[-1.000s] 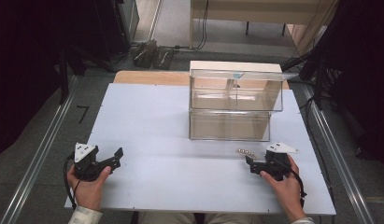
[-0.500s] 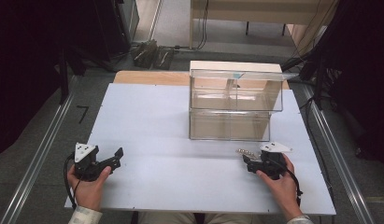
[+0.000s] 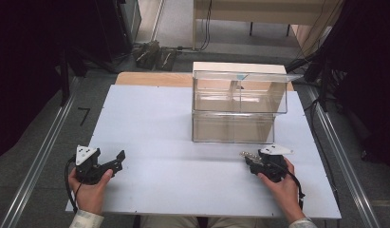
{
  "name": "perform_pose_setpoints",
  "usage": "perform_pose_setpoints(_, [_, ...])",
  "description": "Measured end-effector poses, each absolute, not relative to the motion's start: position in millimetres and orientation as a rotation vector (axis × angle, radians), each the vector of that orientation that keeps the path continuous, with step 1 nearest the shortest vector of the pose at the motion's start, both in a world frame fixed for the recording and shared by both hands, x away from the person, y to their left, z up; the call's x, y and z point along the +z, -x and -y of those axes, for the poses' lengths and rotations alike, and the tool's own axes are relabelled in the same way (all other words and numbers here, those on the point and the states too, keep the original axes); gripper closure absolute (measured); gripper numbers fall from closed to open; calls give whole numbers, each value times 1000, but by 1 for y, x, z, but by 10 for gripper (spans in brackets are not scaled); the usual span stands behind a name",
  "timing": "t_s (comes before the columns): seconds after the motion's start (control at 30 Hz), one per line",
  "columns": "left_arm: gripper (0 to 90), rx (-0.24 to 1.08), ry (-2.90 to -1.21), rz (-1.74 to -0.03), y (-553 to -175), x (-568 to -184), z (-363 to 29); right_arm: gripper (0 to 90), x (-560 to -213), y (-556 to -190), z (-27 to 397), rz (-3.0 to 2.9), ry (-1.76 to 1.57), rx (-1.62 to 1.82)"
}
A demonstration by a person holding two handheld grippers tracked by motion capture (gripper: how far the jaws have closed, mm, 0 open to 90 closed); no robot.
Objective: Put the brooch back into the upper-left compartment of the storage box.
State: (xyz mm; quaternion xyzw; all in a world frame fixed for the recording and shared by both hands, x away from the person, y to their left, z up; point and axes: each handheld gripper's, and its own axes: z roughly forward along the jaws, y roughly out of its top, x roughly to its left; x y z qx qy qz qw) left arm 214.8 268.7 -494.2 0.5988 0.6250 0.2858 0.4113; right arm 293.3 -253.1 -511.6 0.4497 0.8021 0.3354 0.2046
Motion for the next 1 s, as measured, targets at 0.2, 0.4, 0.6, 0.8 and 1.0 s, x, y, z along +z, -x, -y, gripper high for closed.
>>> perform_pose_setpoints(0.2, [82, 719, -1509, -1574, -215, -494, -269, 479, -511, -293, 256, -2230, -1261, 945])
perform_pose_setpoints(0.4, [82, 716, -1509, -1573, -215, -494, -268, 620, -511, -292, 257, -2242, -1250, 951])
perform_pose_setpoints(0.6, [82, 715, -1509, -1572, -215, -494, -268, 699, -510, -291, 257, -2250, -1232, 953])
perform_pose_setpoints(0.8, [82, 713, -1511, -1570, -215, -494, -268, 775, -510, -290, 257, -2270, -1223, 963])
perform_pose_setpoints(1.0, [82, 714, -1509, -1571, -215, -494, -269, 778, -509, -289, 257, -2281, -1215, 970])
